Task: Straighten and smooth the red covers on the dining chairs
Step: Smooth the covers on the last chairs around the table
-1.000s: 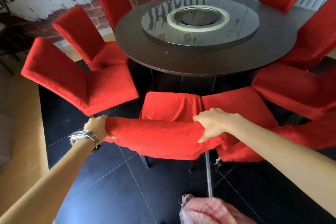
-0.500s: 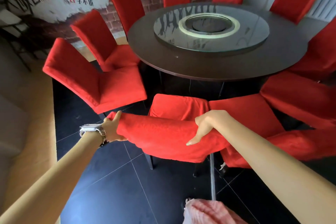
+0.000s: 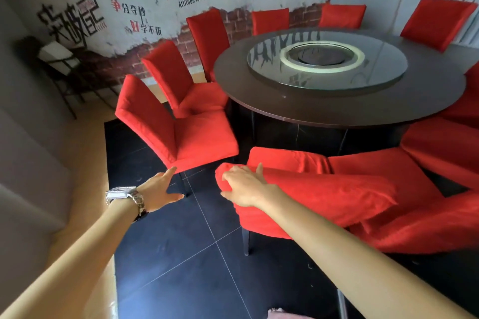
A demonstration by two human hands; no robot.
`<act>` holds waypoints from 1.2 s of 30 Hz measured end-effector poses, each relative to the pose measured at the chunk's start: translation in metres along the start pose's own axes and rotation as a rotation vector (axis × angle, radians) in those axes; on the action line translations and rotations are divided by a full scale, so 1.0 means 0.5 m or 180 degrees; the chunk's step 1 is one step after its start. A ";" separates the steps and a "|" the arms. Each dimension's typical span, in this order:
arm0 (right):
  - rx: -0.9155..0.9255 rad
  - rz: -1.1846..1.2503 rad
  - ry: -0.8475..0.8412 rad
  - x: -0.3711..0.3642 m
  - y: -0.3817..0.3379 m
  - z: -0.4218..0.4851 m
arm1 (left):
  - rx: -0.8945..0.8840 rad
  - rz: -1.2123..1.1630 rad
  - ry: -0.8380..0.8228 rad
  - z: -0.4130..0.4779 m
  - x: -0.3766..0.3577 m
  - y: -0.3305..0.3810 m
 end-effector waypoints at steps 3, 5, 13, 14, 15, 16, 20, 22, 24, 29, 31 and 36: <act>0.0015 0.0024 0.0133 -0.008 -0.040 0.045 | -0.0010 -0.0056 0.0168 0.035 0.025 -0.045; -0.0003 0.0022 0.0167 -0.017 -0.059 0.081 | 0.0002 -0.0111 0.0228 0.061 0.034 -0.075; -0.0085 -0.0025 0.0028 -0.073 -0.146 0.318 | -0.0104 -0.0073 0.0361 0.243 0.078 -0.222; -0.0102 -0.0018 0.0041 -0.075 -0.157 0.358 | -0.0136 -0.0019 0.0412 0.279 0.096 -0.245; -0.0128 0.0003 0.0065 -0.077 -0.168 0.400 | -0.0165 0.0034 0.0464 0.315 0.115 -0.267; -0.0165 0.0026 0.0084 -0.077 -0.177 0.441 | -0.0175 0.0072 0.0500 0.352 0.134 -0.291; -0.0310 0.0095 0.0123 -0.074 -0.215 0.589 | -0.0258 0.0249 0.0447 0.475 0.182 -0.377; -0.0361 0.0155 0.0185 -0.069 -0.239 0.653 | -0.0307 0.0262 0.0448 0.525 0.196 -0.419; -0.0390 0.0174 0.0218 -0.068 -0.264 0.704 | -0.0343 0.0274 0.0430 0.569 0.205 -0.460; -0.0583 0.0256 0.0185 -0.079 -0.307 0.813 | -0.0455 0.0402 0.0422 0.669 0.223 -0.549; -0.0662 0.0259 0.0203 -0.084 -0.328 0.855 | -0.0549 0.0374 0.0403 0.710 0.228 -0.581; -0.0937 0.0319 0.0261 -0.109 -0.400 0.959 | -0.0710 0.0151 0.0141 0.810 0.242 -0.680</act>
Point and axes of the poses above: each hand's wrist, its own z-axis towards the middle knuckle, its own x-axis out of the back of the hand, y = z × x, the point moved 8 cm from there along z, towards the middle knuckle, and after that the axes turned 14 degrees about y, right-handed, at the moved point
